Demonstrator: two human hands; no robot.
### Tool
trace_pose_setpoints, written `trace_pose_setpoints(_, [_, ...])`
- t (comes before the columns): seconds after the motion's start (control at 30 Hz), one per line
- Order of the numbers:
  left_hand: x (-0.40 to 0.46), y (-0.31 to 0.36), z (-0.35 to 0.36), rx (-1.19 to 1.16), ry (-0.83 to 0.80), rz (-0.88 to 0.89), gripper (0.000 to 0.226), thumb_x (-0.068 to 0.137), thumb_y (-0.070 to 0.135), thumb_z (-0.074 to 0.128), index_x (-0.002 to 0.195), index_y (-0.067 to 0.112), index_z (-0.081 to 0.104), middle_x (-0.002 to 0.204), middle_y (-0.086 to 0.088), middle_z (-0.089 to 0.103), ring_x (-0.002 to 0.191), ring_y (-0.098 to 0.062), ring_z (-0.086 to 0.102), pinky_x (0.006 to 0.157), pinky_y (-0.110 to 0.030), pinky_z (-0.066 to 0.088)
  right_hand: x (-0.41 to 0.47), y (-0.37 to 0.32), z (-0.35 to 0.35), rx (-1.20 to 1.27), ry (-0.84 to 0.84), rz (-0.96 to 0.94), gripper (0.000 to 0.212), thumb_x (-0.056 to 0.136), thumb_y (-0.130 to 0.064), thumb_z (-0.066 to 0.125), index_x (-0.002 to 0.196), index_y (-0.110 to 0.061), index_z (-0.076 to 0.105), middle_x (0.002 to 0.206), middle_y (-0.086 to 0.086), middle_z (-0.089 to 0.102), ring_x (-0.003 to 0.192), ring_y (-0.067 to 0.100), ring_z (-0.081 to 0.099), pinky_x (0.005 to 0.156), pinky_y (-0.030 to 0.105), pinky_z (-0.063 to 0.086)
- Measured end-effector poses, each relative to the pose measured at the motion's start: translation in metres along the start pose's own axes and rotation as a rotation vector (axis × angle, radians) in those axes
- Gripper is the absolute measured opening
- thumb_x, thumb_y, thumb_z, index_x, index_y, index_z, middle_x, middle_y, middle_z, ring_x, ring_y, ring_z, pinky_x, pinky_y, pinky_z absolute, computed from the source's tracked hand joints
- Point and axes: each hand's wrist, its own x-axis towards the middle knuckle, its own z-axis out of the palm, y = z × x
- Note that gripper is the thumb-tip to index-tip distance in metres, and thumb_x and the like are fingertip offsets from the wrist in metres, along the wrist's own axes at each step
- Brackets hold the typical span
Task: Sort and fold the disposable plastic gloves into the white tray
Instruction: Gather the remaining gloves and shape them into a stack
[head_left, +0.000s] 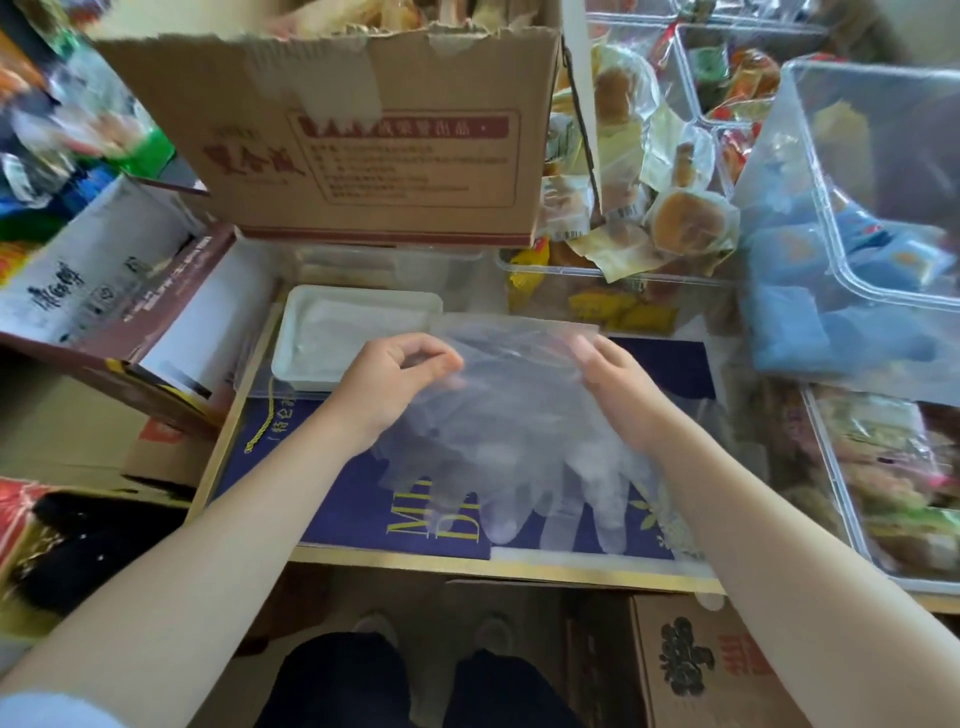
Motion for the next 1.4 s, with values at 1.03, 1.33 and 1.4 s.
trace_pose_setpoints(1.03, [-0.005,0.073,-0.023,-0.261,-0.352,0.080,0.010,0.067,0.029,0.065,0.064,0.022,0.072,0.052,0.009,0.054,0.046,-0.002,0.045,0.049,-0.011,0.039,-0.026,-0.078,-0.035,0.157,-0.032,-0.381,0.018,0.077,-0.038,0.070,0.073,-0.024,0.061,0.101,0.020,0.060,0.090,0.024,0.056,0.077,0.031,0.044])
trace_pose_setpoints(1.33, [-0.001,0.056,-0.023,-0.334,-0.586,0.027,0.017,0.065,0.037,0.077,0.071,0.021,0.074,0.058,0.007,0.057,0.050,-0.003,0.048,0.052,-0.012,0.039,-0.025,-0.076,-0.013,0.064,-0.155,-0.329,0.012,0.094,-0.014,0.053,0.082,-0.012,0.050,0.097,0.009,0.070,0.083,0.021,0.057,0.070,0.029,0.045])
trace_pose_setpoints(1.4, [0.003,0.049,-0.016,-0.292,-0.315,0.025,0.007,0.072,0.028,0.073,0.067,0.023,0.074,0.064,0.009,0.063,0.059,-0.003,0.056,0.061,-0.015,0.043,-0.028,-0.074,-0.012,0.206,-0.318,-0.245,0.012,0.091,-0.008,0.050,0.080,-0.011,0.045,0.075,-0.004,0.067,0.061,0.007,0.060,0.052,0.015,0.044])
